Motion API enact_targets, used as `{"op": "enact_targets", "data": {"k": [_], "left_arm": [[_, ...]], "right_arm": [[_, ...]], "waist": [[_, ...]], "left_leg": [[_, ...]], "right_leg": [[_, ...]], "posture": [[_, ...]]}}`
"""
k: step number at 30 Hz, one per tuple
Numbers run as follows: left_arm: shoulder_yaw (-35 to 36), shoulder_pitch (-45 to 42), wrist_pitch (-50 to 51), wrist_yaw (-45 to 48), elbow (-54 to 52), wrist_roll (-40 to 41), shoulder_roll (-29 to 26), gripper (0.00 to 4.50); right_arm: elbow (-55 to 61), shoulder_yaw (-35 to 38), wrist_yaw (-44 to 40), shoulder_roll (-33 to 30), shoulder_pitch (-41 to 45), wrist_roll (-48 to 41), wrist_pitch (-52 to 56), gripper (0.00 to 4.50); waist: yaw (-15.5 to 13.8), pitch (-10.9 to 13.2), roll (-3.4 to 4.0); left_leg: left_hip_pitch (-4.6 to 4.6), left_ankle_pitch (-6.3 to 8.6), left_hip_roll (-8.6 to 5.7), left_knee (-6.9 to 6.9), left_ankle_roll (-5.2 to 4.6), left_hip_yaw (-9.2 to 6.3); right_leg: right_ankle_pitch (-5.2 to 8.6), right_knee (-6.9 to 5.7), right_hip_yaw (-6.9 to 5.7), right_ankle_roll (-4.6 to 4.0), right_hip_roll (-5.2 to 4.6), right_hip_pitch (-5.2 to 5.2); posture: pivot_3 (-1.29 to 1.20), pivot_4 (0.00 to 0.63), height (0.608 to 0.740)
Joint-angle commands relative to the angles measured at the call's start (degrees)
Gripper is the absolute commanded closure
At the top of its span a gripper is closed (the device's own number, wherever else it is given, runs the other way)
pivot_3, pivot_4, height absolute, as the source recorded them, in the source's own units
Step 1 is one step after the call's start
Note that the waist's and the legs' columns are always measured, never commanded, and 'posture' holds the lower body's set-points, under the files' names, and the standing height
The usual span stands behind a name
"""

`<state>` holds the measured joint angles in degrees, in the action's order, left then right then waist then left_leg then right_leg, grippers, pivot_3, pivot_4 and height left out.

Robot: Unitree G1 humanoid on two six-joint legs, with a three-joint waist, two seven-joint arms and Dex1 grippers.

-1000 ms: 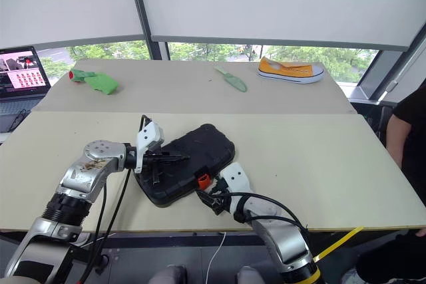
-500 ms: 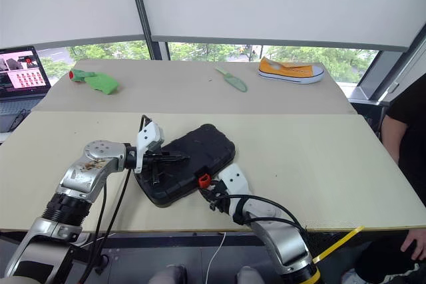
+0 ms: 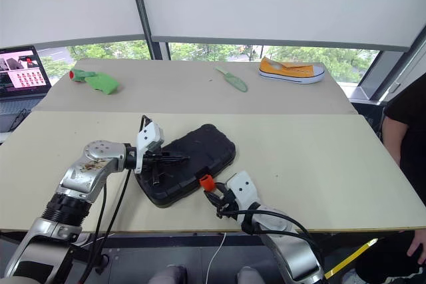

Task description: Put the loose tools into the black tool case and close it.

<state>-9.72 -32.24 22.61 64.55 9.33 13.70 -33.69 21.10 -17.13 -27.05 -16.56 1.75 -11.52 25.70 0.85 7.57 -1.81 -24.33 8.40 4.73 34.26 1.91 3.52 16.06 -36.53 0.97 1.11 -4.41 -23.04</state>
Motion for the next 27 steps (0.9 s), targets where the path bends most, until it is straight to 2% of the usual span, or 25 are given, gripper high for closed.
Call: {"op": "enact_targets", "data": {"k": [1,20,22,25,27], "left_arm": [[-3.8,4.2,3.8,-0.2,4.5,-3.4,-1.2,4.50],[-4.1,4.2,4.6,-0.5,3.6,-2.9,-1.2,4.50],[-4.1,4.4,4.7,-0.6,3.5,-2.8,-1.3,4.50],[-3.9,4.6,4.8,-0.8,3.3,-2.8,-1.2,4.50],[-3.9,4.7,4.9,-0.9,3.1,-2.7,-1.2,4.50]], "right_arm": [[1.2,1.4,-1.6,0.6,0.0,-0.9,-5.9,3.22],[-5.1,0.1,-1.3,3.6,5.2,2.1,-8.4,3.22],[-4.8,0.3,-1.7,3.8,5.0,1.6,-7.9,2.31],[-4.8,0.5,-1.5,3.8,4.9,2.2,-8.2,1.45],[-5.0,0.9,-1.2,3.5,4.7,3.0,-9.1,0.64]], "waist": [[0.0,0.0,0.00],[0.5,0.0,-0.01],[0.5,0.0,-0.01],[0.3,0.0,-0.02],[0.3,0.0,-0.01]], "left_leg": [[0.00,0.00,0.00,0.00,0.00,0.00],[0.11,0.00,0.03,0.00,0.00,-0.02],[0.11,0.00,0.03,0.00,0.00,-0.02],[0.11,0.00,0.03,0.00,0.00,-0.02],[0.08,0.00,0.02,0.00,0.00,-0.02]], "right_leg": [[0.00,0.00,0.00,0.00,0.00,0.00],[-0.03,-0.20,0.01,-0.05,0.04,-0.02],[-0.04,-0.20,0.01,-0.05,0.04,-0.02],[-0.04,-0.21,0.01,-0.05,0.04,-0.02],[-0.03,-0.18,0.00,-0.06,0.04,-0.01]], "posture": [[0.00,0.150,0.740],[0.00,0.150,0.740],[0.00,0.150,0.740],[0.00,0.150,0.740],[0.00,0.150,0.740]]}}
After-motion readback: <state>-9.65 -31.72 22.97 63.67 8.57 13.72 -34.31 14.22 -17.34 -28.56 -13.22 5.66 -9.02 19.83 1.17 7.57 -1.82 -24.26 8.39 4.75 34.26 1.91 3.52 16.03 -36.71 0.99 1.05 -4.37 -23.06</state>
